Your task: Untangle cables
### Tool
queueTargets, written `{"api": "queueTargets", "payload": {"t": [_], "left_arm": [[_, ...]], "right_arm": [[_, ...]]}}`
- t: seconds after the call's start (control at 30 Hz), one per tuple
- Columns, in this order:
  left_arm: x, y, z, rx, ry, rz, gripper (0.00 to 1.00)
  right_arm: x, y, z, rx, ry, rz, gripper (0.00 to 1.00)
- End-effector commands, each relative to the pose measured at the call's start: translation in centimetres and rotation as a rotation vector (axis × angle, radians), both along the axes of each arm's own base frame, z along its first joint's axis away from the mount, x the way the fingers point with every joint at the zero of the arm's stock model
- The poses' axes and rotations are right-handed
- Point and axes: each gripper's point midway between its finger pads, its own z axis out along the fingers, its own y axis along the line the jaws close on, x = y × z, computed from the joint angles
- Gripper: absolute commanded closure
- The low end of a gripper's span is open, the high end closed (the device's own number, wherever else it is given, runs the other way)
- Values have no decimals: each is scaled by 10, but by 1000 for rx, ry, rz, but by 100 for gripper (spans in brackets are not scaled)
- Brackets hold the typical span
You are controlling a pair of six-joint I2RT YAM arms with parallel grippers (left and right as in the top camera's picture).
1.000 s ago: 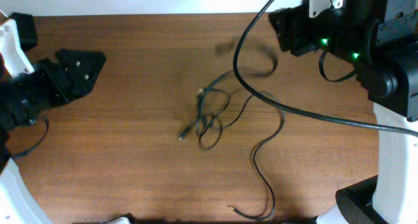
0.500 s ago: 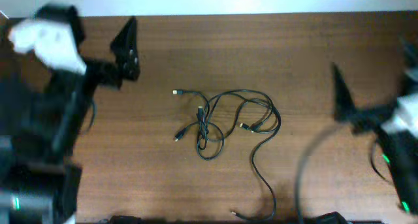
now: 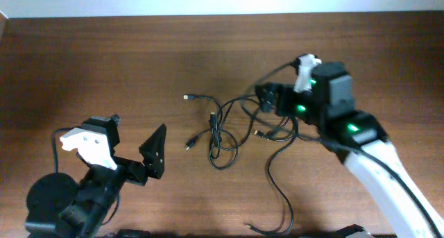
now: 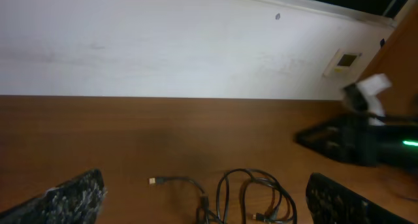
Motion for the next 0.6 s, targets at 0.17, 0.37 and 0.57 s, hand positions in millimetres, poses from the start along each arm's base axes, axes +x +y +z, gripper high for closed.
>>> {"api": "queueTargets", "payload": {"t": [0.17, 0.37, 0.57], "left_arm": [[-4, -3, -8, -12, 41, -16, 1], [-6, -2, -13, -9, 64, -14, 1], [-7, -2, -19, -6, 86, -13, 1]], "right_arm": [[22, 21, -103, 536, 567, -935, 1], [23, 25, -139, 532, 642, -1020, 1], [31, 27, -167, 475, 638, -1004, 1]]}}
